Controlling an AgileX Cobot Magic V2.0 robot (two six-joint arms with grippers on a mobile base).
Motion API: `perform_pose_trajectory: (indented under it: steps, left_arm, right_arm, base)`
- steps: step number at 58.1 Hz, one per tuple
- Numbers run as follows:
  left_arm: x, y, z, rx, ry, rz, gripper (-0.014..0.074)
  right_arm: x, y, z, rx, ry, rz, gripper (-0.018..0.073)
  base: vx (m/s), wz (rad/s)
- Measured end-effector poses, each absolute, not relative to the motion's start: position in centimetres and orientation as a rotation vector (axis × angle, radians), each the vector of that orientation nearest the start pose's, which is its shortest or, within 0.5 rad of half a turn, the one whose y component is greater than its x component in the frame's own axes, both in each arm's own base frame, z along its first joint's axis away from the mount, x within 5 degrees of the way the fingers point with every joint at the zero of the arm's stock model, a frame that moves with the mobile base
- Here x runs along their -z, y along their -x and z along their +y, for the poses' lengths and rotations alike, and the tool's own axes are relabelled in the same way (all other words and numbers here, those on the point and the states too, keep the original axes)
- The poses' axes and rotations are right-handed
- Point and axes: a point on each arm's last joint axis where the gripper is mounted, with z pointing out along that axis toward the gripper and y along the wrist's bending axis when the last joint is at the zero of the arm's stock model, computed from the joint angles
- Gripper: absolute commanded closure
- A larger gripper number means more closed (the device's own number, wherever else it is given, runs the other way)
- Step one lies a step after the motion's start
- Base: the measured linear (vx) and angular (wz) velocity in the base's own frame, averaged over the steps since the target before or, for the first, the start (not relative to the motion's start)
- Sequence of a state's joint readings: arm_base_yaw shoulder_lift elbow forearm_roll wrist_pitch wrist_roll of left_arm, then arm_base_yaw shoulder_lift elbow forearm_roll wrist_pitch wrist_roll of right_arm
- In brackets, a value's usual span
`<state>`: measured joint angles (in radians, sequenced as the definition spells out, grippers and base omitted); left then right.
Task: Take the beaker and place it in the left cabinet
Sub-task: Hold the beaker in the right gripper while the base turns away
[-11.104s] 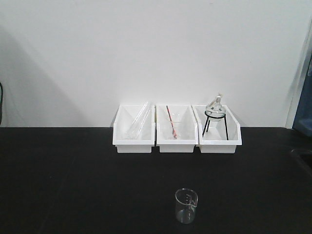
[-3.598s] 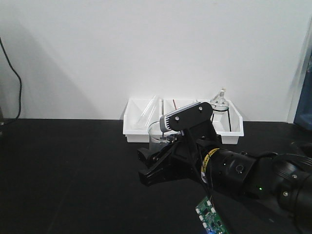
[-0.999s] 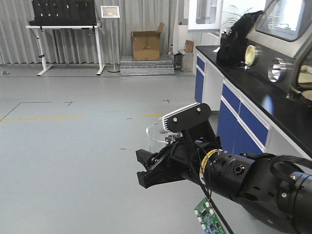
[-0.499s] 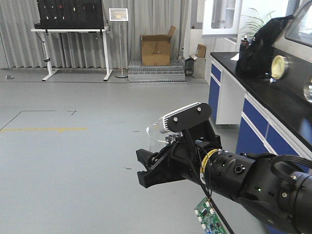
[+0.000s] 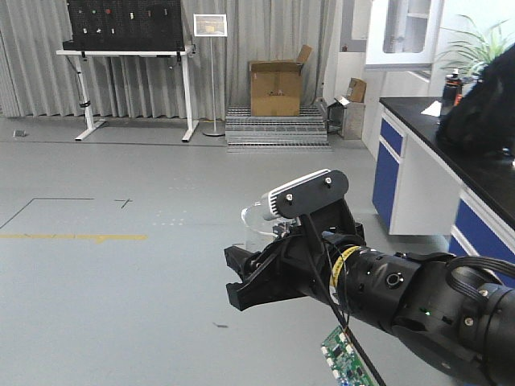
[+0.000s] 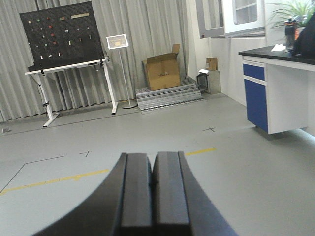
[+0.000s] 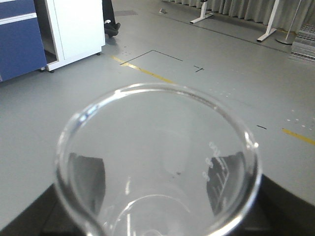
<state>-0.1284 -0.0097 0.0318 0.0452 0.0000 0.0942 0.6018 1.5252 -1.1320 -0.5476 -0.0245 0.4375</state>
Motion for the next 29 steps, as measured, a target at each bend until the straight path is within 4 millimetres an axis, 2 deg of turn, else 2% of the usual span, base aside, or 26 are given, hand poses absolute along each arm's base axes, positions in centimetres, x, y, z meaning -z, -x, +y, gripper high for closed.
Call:
perform_pose_trajectory:
  steps: [29]
  left_arm:
    - [-20.30,-5.64,-0.73,-0.009,-0.201,1.492,0.0595]
  right_arm:
    - [-32.66,-29.51,20.40,-0.353,0.660,1.750,0.0561]
  base:
    - [0.73,0.04]
